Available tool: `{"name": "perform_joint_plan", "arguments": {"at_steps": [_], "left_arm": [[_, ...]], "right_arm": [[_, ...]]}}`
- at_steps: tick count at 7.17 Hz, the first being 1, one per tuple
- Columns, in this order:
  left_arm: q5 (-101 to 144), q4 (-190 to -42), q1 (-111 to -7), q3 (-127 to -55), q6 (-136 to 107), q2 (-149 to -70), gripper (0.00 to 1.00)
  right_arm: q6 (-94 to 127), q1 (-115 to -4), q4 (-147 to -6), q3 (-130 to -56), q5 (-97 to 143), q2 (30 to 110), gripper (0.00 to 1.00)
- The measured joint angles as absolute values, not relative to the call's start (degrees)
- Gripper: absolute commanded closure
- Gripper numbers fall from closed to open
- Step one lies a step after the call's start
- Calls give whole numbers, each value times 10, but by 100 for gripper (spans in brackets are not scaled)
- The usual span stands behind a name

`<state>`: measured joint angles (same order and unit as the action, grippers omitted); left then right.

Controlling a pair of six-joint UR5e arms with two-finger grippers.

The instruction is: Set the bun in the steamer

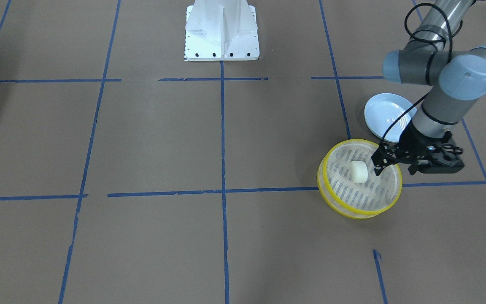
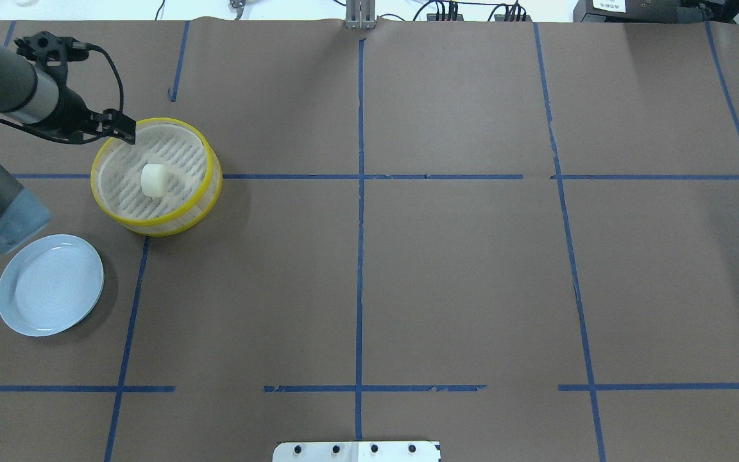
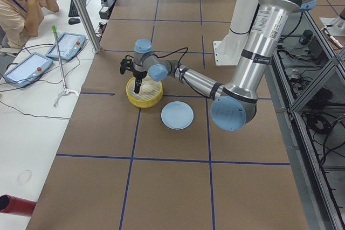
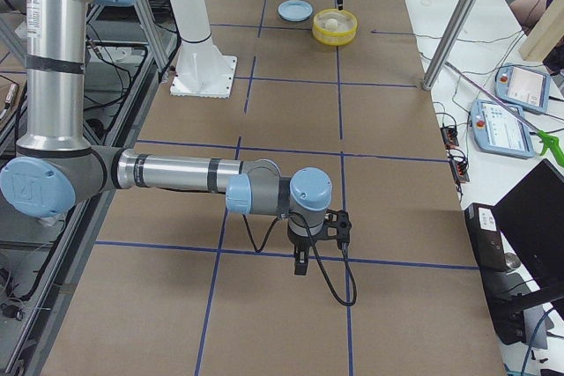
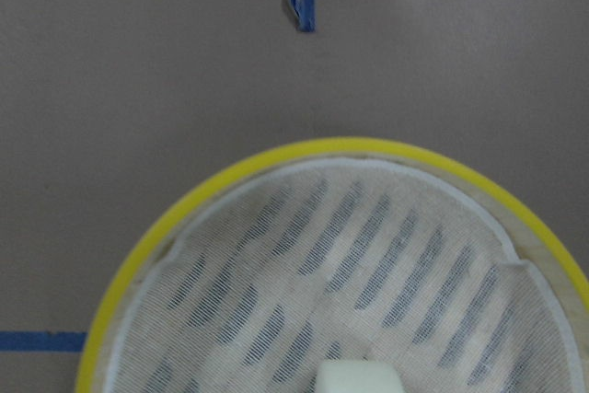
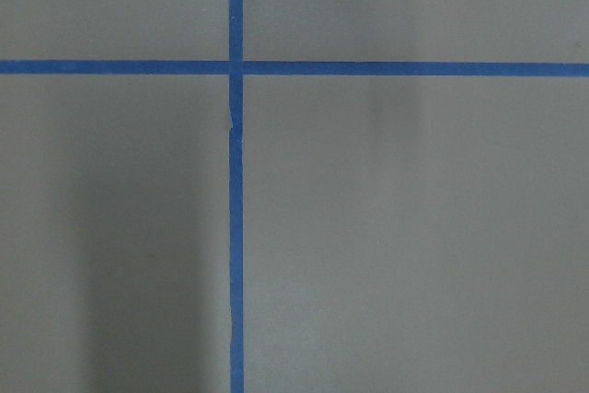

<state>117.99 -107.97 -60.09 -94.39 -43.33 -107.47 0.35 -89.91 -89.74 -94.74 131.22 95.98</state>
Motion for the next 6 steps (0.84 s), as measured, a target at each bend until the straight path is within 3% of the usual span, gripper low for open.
{"name": "perform_joint_plan", "arguments": {"at_steps": [4, 6], "left_arm": [[1278, -1028, -834, -949, -77, -947, 1], [1301, -969, -921, -912, 20, -935, 1]], "right_arm": [[4, -899, -897, -947, 1312, 960, 0], [4, -899, -897, -947, 1312, 960, 0]]}}
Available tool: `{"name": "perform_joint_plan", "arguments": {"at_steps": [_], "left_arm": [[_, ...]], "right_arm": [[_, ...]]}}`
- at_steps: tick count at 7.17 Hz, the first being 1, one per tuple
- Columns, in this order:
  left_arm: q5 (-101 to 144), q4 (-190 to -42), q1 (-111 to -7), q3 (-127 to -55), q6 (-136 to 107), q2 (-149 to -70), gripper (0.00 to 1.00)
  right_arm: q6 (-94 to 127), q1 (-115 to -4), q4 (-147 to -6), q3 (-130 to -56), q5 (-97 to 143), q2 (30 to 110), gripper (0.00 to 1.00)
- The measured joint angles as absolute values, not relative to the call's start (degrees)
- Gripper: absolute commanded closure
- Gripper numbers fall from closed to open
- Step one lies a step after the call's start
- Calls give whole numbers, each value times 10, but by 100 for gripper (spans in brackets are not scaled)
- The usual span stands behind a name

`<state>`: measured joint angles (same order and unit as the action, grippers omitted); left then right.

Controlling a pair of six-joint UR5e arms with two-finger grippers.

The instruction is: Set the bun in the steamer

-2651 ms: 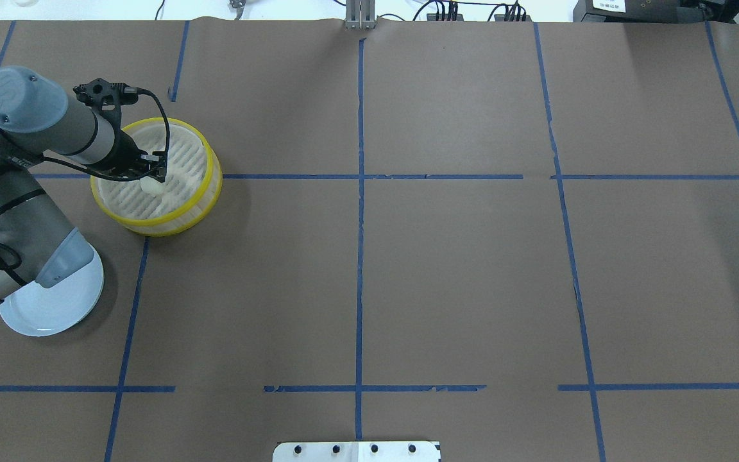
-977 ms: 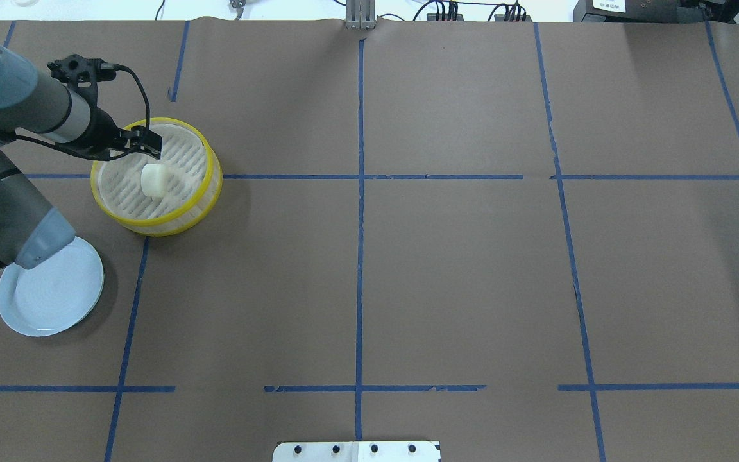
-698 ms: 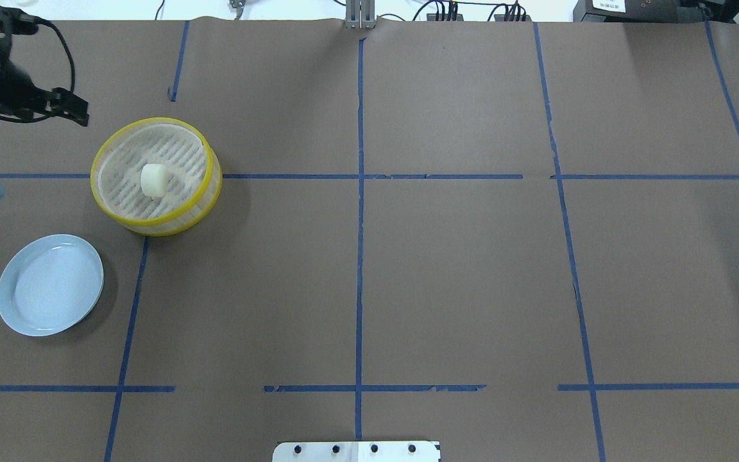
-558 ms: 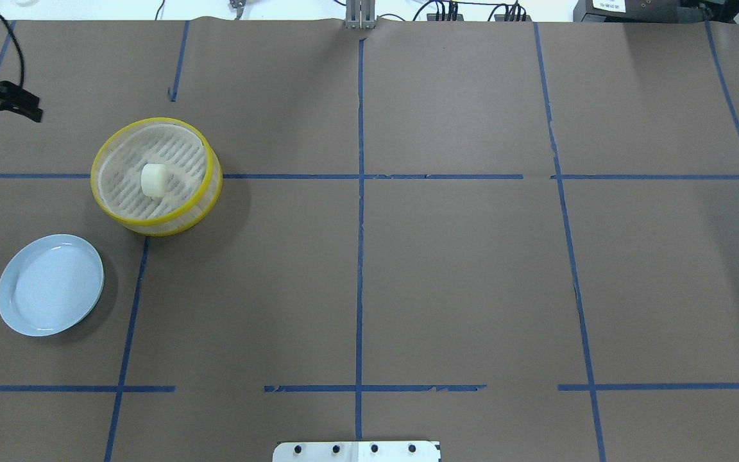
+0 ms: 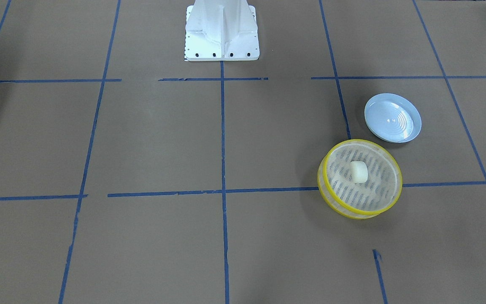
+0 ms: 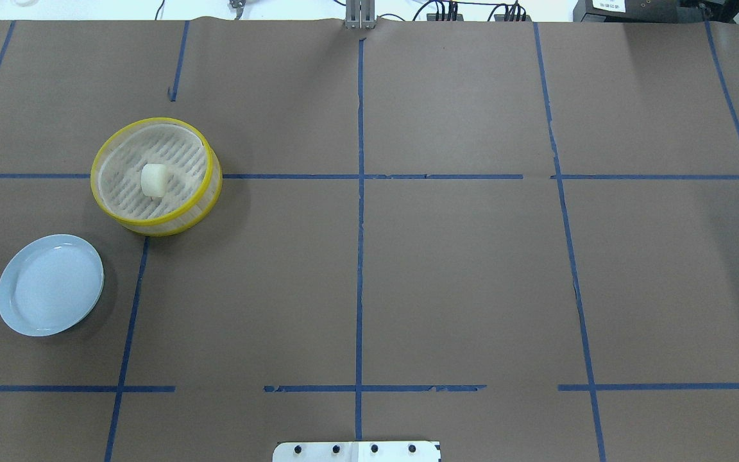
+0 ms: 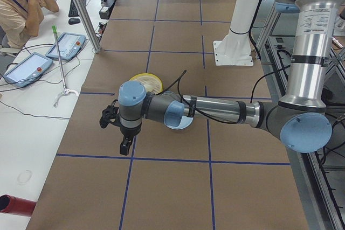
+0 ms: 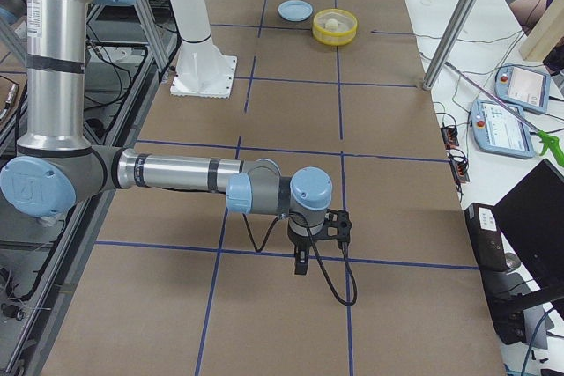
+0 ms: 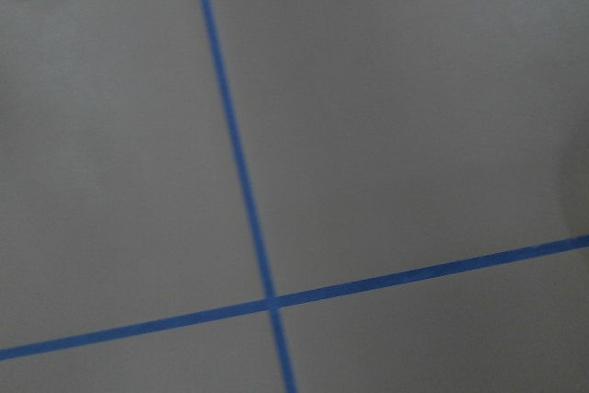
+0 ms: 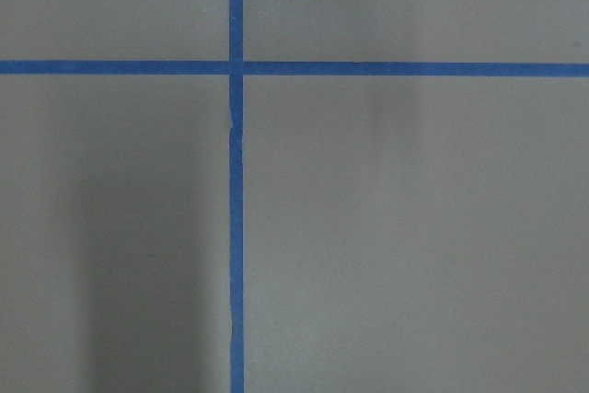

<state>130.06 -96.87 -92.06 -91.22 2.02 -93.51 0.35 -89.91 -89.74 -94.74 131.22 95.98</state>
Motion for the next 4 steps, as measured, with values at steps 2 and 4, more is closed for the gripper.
{"name": "perform_joint_plan", "arguments": {"at_steps": [2, 4], "left_arm": [[1334, -892, -948, -903, 49, -931, 0], [1343, -869, -952, -910, 43, -909, 0]], "right_arm": [[4, -899, -897, -947, 1312, 960, 0], [4, -899, -897, -947, 1312, 960, 0]]}}
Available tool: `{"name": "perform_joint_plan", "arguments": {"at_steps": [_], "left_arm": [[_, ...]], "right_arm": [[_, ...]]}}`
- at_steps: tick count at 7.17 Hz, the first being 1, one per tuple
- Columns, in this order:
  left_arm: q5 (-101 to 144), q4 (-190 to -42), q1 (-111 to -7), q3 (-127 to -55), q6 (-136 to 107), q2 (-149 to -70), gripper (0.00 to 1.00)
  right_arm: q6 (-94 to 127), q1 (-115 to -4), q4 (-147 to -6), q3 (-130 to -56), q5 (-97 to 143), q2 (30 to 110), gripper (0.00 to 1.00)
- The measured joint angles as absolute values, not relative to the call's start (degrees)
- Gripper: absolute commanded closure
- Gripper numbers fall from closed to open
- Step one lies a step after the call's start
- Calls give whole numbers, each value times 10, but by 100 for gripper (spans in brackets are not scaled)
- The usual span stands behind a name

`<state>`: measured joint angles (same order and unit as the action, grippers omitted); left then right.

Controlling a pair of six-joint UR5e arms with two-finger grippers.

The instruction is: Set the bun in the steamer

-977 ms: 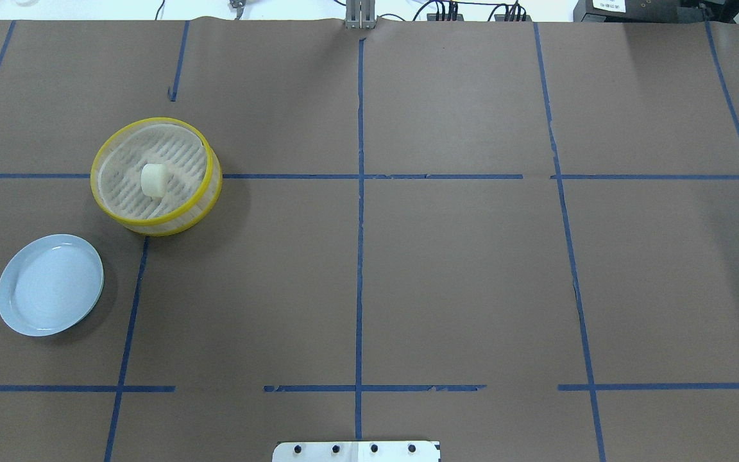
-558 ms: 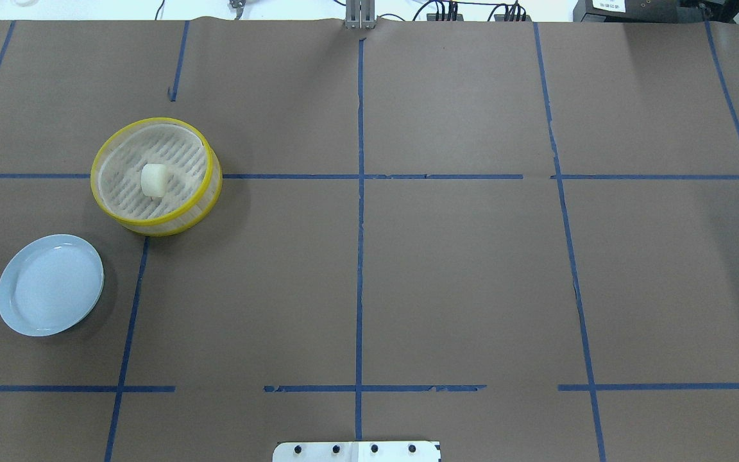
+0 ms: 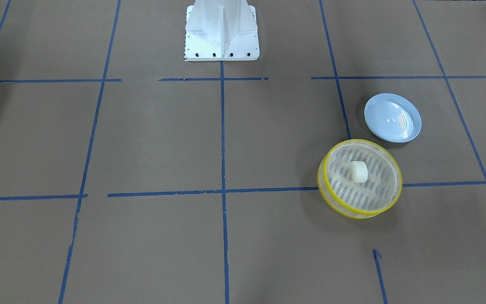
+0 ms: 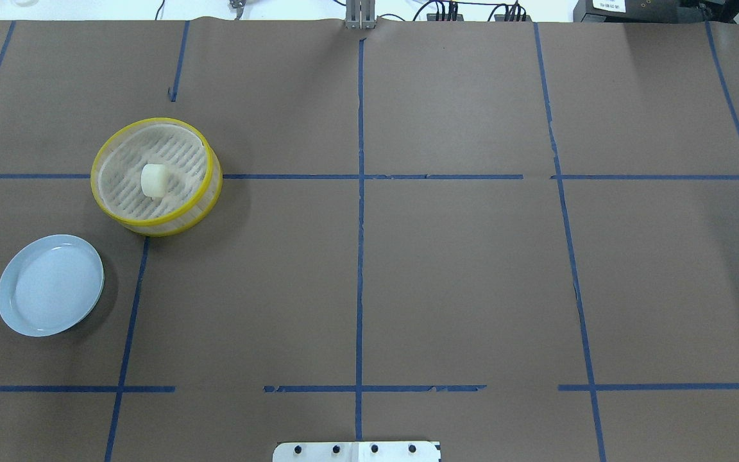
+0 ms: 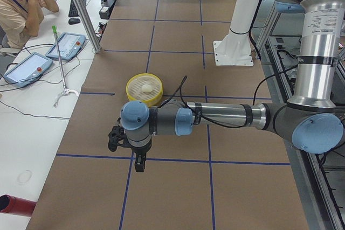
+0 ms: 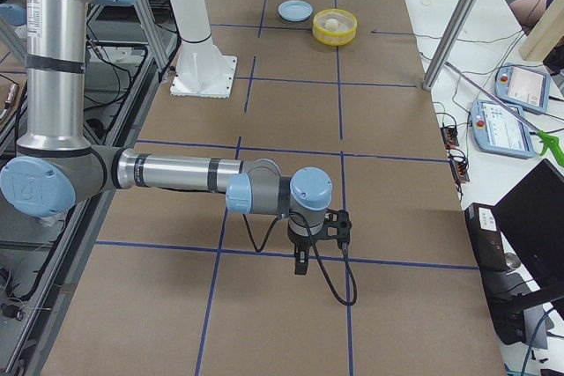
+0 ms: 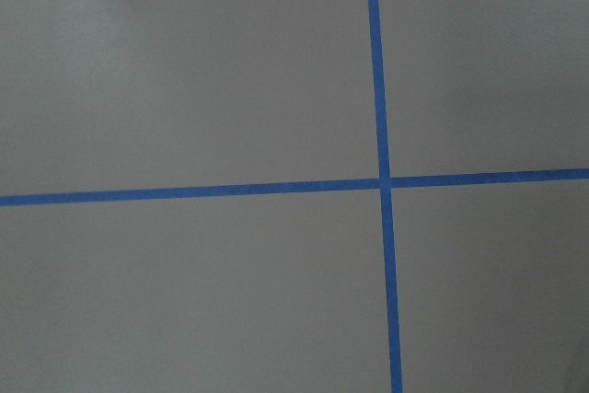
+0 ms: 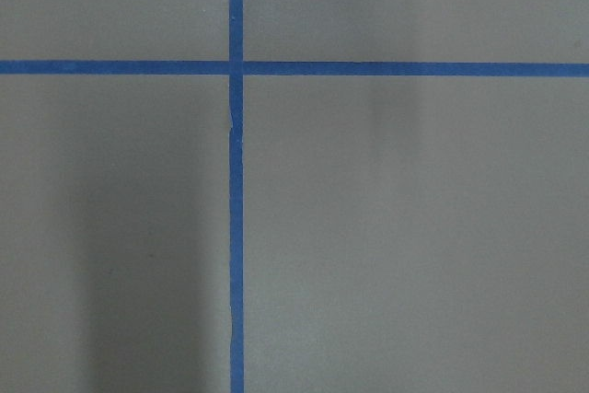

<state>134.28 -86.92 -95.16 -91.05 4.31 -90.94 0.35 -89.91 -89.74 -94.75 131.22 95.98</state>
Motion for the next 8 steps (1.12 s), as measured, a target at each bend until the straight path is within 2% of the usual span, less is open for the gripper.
{"name": "perform_joint_plan", "arguments": {"at_steps": [4, 8], "left_arm": [[1343, -876, -951, -956, 36, -875, 0], [1343, -887, -950, -969, 39, -857, 0]], "right_arm": [[3, -899, -897, -947, 1312, 960, 0], [4, -899, -897, -947, 1312, 960, 0]]}}
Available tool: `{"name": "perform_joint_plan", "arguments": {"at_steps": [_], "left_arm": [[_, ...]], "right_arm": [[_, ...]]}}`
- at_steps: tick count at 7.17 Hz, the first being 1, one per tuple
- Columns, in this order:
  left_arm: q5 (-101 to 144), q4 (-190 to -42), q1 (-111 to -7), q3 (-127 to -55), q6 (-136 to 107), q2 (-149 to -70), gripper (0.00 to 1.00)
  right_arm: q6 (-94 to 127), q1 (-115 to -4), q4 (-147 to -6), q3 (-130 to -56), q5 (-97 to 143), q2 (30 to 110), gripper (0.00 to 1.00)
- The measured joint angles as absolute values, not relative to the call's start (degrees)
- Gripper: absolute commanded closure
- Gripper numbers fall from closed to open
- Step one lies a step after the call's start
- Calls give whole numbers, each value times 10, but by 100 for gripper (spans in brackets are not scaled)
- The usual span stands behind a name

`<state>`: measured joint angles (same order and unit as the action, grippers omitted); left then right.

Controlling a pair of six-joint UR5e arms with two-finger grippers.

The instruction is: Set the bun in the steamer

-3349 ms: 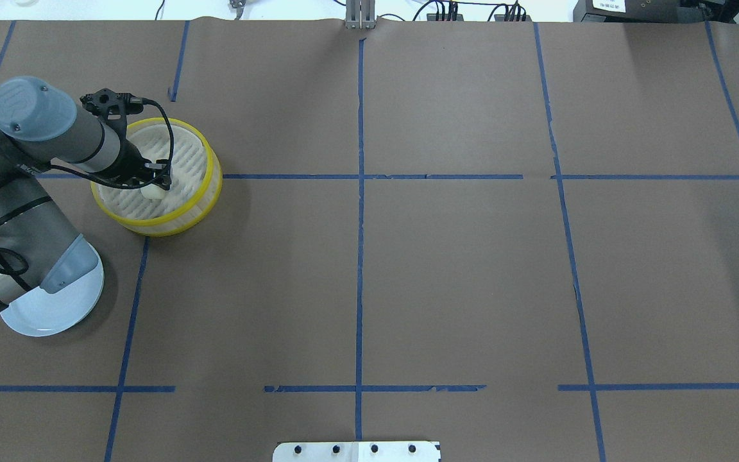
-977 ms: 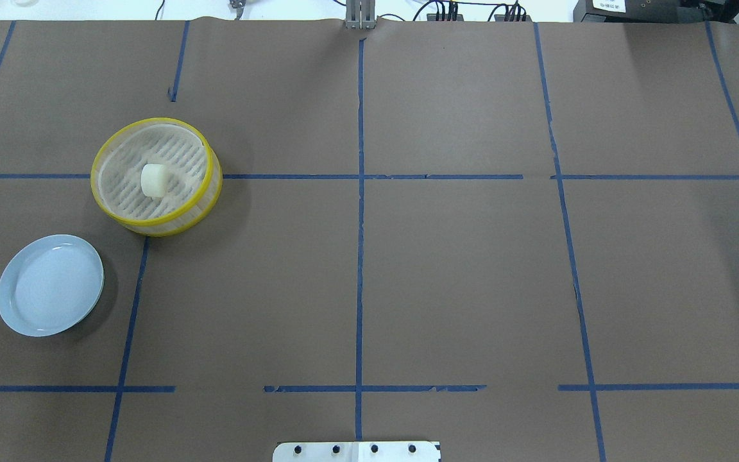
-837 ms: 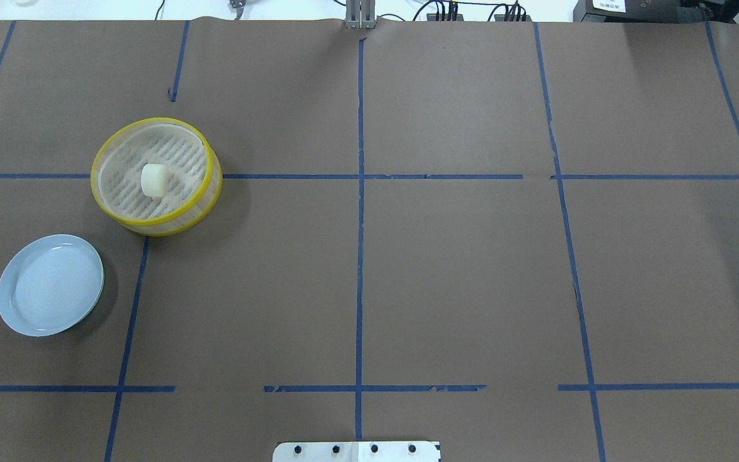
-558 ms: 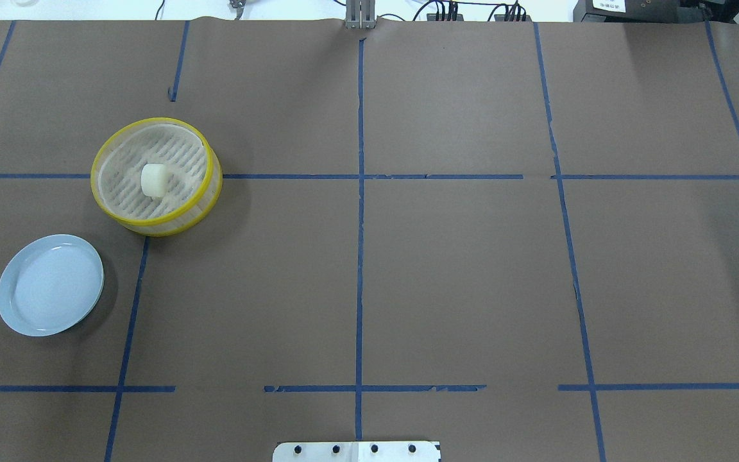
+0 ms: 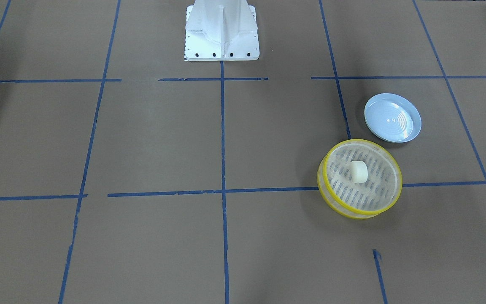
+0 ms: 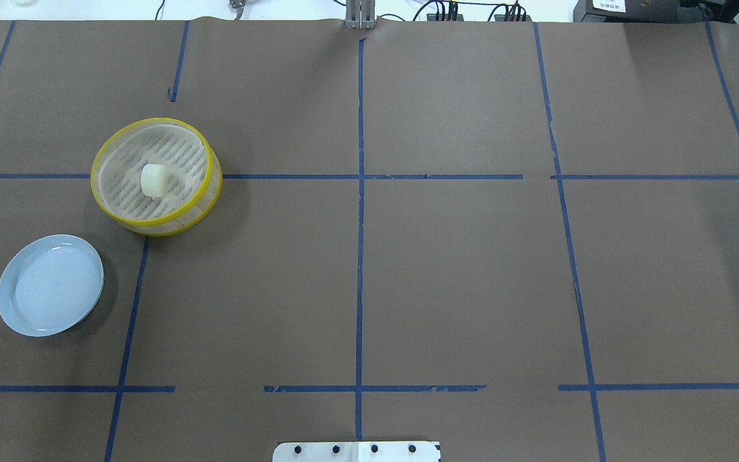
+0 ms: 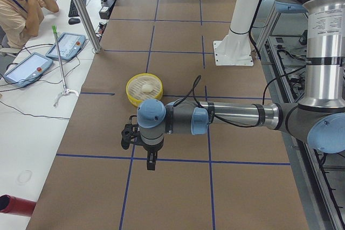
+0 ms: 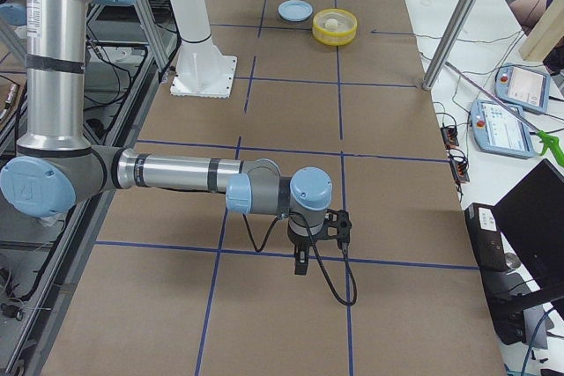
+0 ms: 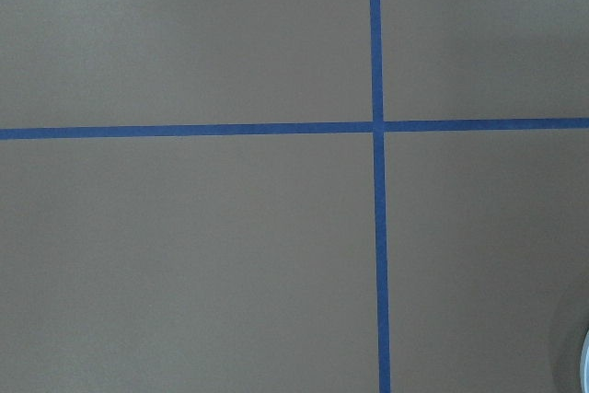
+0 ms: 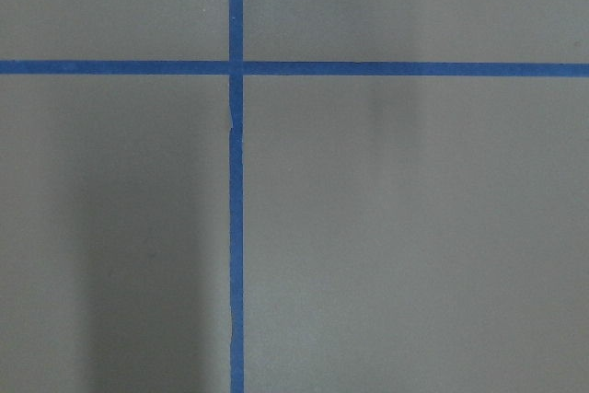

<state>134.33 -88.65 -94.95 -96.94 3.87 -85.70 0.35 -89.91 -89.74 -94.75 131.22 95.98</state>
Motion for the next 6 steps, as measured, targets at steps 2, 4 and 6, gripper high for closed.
{"name": "perform_joint_plan", "arguments": {"at_steps": [2, 4, 6], "left_arm": [[1341, -884, -948, -970, 38, -861, 0], [1343, -882, -945, -972, 39, -865, 0], [1344, -881, -944, -972, 39, -865, 0]], "right_arm": [[4, -899, -897, -947, 1312, 960, 0], [4, -899, -897, -947, 1312, 960, 0], [4, -899, -897, -947, 1312, 960, 0]]}}
